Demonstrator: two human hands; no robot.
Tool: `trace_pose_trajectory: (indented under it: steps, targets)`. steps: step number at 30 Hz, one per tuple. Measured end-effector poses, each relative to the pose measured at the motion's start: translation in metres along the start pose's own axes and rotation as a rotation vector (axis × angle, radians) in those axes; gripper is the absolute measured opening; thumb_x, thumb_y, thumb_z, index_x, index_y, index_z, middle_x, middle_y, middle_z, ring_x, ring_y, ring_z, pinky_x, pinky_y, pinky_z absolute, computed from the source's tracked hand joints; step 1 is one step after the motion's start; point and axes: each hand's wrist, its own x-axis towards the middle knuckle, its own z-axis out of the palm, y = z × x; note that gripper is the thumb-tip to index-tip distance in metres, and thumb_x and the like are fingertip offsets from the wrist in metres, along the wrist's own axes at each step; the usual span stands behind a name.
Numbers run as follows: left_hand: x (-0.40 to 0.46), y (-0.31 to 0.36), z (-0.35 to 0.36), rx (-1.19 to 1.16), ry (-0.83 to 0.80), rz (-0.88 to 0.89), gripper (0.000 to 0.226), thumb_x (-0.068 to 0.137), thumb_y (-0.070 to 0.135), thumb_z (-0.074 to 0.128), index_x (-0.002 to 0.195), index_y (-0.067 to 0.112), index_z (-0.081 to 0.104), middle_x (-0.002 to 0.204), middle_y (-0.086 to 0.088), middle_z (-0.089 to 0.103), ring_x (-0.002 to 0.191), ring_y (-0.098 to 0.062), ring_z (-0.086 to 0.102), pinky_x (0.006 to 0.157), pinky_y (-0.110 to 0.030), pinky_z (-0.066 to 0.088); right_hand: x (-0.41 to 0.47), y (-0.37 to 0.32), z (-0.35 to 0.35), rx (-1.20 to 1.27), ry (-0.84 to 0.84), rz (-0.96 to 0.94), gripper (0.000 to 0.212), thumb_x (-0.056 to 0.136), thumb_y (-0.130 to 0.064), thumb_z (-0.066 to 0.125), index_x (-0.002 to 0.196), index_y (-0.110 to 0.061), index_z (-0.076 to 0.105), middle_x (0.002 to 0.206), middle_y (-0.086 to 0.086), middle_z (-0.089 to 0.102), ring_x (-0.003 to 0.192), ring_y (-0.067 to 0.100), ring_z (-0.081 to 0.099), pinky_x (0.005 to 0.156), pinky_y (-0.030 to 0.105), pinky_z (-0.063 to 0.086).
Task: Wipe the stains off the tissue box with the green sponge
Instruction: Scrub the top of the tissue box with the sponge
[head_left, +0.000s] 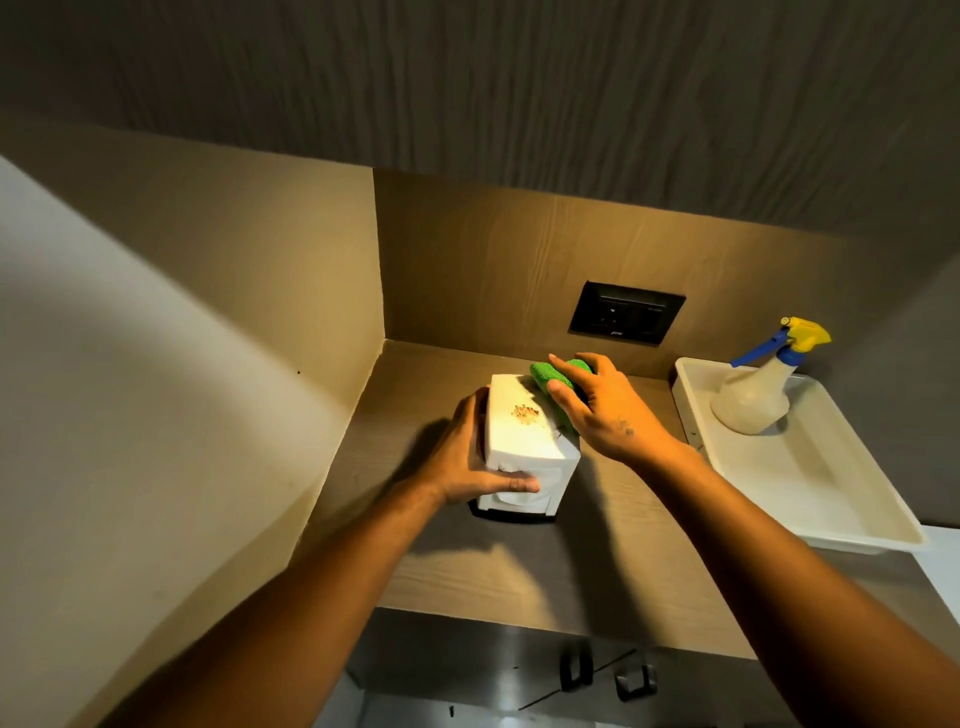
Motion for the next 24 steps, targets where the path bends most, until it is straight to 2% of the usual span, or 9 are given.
trace_pose_trajectory:
  steps: [1,3,7,10,12,14,19,22,24]
  targets:
    - [0.0,-0.001,0.0,0.006,0.001,-0.007,0.138,0.045,0.068,0.092,0.155,0.033,0.016,0.15,-0.001,0.048,0.13,-0.024,0.052,0.105,-0.047,0.05,0.005,0.0,-0.002,-0.016,-0.003,0.014,0.06,0.093,-0.065,0.034,0.148,-0.04,0.037,0.151,0.008,0.034,0.135,0.029,0.036,0.106,0.048,0.042]
    - [0.001,-0.001,-0.001,0.035,0.004,0.002,0.138,0.042,0.075,0.088,0.153,0.035,0.016,0.15,0.0,0.047,0.13,-0.023,0.052,0.106,-0.046,0.049,0.016,-0.005,-0.003,-0.043,-0.029,0.023,0.058,0.095,-0.062,0.036,0.148,-0.038,0.038,0.147,0.009,0.037,0.131,0.029,0.039,0.104,0.046,0.044]
    - [0.002,-0.001,-0.005,0.051,-0.005,0.02,0.137,0.039,0.076,0.088,0.15,0.039,0.016,0.149,0.002,0.045,0.128,-0.018,0.049,0.099,-0.032,0.042,0.018,-0.009,-0.002,-0.217,-0.05,-0.093,0.062,0.093,-0.065,0.034,0.148,-0.037,0.038,0.143,0.009,0.04,0.126,0.029,0.042,0.096,0.043,0.048]
    - [0.003,-0.001,-0.005,0.096,-0.014,0.025,0.138,0.038,0.08,0.085,0.149,0.041,0.013,0.151,0.001,0.043,0.128,-0.02,0.049,0.104,-0.041,0.046,0.01,0.007,-0.011,-0.264,-0.033,-0.119,0.067,0.089,-0.068,0.028,0.148,-0.038,0.038,0.139,0.009,0.043,0.122,0.027,0.044,0.088,0.037,0.049]
    - [0.003,0.001,-0.005,0.109,-0.005,0.035,0.138,0.038,0.083,0.083,0.15,0.04,0.014,0.151,0.002,0.044,0.131,-0.022,0.05,0.107,-0.048,0.047,0.019,0.003,-0.014,-0.276,-0.048,-0.067,0.061,0.093,-0.064,0.032,0.148,-0.037,0.038,0.137,0.011,0.043,0.12,0.027,0.045,0.089,0.039,0.05]
    - [0.002,0.0,-0.005,0.105,0.023,0.054,0.138,0.037,0.083,0.084,0.15,0.039,0.018,0.149,0.003,0.045,0.131,-0.021,0.05,0.107,-0.049,0.047,0.03,-0.012,-0.011,-0.315,-0.08,-0.064,0.058,0.096,-0.06,0.035,0.148,-0.035,0.038,0.138,0.011,0.042,0.121,0.029,0.045,0.092,0.043,0.051]
    - [0.001,-0.001,-0.002,0.075,0.023,0.051,0.134,0.041,0.075,0.09,0.148,0.041,0.018,0.148,0.003,0.045,0.123,-0.01,0.045,0.105,-0.04,0.046,0.016,-0.008,-0.016,-0.456,-0.043,-0.268,0.068,0.09,-0.066,0.023,0.149,-0.034,0.038,0.136,0.011,0.043,0.117,0.03,0.046,0.083,0.037,0.049]
    - [0.002,-0.001,0.0,0.048,0.017,0.069,0.138,0.044,0.066,0.094,0.153,0.033,0.017,0.152,0.001,0.04,0.128,-0.011,0.041,0.103,-0.033,0.039,0.019,-0.002,-0.025,-0.406,-0.077,-0.151,0.066,0.091,-0.065,0.027,0.149,-0.036,0.036,0.134,0.011,0.043,0.118,0.028,0.046,0.085,0.037,0.05]
    - [0.002,-0.001,-0.001,0.064,0.032,0.087,0.138,0.042,0.068,0.093,0.153,0.03,0.02,0.149,0.001,0.042,0.128,-0.011,0.041,0.106,-0.036,0.04,0.031,-0.014,-0.021,-0.434,-0.098,-0.136,0.059,0.096,-0.06,0.034,0.149,-0.035,0.037,0.137,0.012,0.041,0.121,0.029,0.045,0.09,0.04,0.05]
